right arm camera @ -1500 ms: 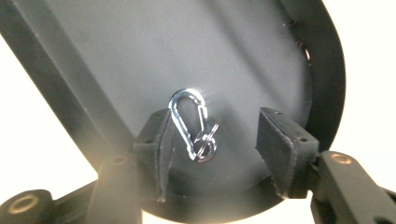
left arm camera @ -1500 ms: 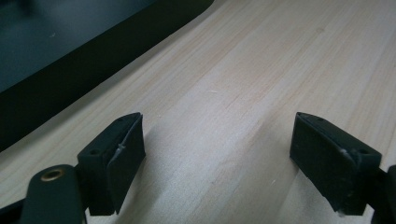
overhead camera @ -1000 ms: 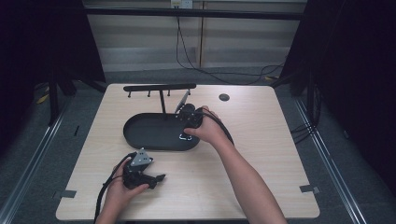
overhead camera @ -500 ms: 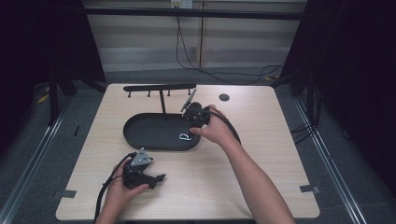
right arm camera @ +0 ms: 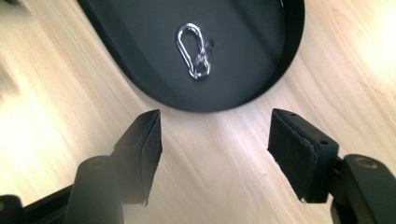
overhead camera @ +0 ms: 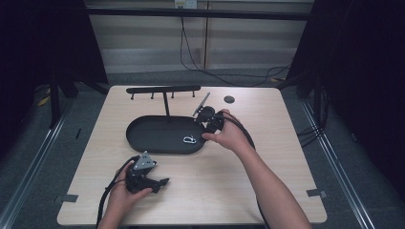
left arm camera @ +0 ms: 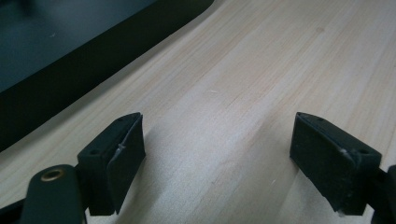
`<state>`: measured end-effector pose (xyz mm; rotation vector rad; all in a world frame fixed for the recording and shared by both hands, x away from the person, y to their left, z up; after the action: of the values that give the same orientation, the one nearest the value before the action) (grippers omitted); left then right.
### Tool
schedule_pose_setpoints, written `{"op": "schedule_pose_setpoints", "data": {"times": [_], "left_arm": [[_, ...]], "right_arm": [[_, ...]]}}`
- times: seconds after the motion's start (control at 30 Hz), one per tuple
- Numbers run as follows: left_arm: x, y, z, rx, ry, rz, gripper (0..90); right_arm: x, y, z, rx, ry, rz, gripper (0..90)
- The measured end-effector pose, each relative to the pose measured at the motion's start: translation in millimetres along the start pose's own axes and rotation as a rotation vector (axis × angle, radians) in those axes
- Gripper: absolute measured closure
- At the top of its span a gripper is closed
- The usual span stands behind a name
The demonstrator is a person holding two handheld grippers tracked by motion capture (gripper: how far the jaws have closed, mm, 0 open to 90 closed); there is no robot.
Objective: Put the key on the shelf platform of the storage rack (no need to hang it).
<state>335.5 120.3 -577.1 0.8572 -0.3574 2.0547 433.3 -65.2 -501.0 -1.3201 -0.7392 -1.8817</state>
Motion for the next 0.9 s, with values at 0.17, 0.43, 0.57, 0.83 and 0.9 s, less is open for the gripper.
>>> {"op": "schedule_pose_setpoints", "data": {"times": [0.17, 0.43, 0.57, 0.83, 0.9], "left_arm": [[0.1, -0.5, 0.1, -0.003, 0.0, 0.004, 17.6], [0.0, -0.4, 0.2, -0.001, 0.002, 0.003, 17.6], [0.1, -0.6, 0.1, -0.004, 0.0, 0.005, 17.6], [0.0, -0.4, 0.1, -0.004, 0.0, 0.003, 17.7], [0.1, -0.6, 0.1, -0.004, 0.0, 0.004, 17.6]], "right_arm": [[3.3, 2.8, -11.1, -0.008, -0.003, -0.01, 34.9], [8.4, 3.8, -26.6, -0.01, 0.011, -0.011, 34.9], [10.0, 5.1, -35.0, -0.013, 0.015, -0.011, 34.8], [13.4, 5.7, -51.1, -0.018, 0.013, -0.013, 34.1], [13.2, 5.5, -55.1, -0.02, 0.009, -0.009, 34.0]]}}
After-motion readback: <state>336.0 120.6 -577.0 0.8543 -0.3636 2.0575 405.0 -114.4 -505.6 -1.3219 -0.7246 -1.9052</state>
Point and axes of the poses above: each handheld gripper's, and its own axes: x roughly backward along the jaws, z roughly out of its top, y roughly to its right, the point moved 10 cm from there along -x, roughly forward along the jaws, and after that the axes turned 3 degrees about x, right-handed, at the moved point
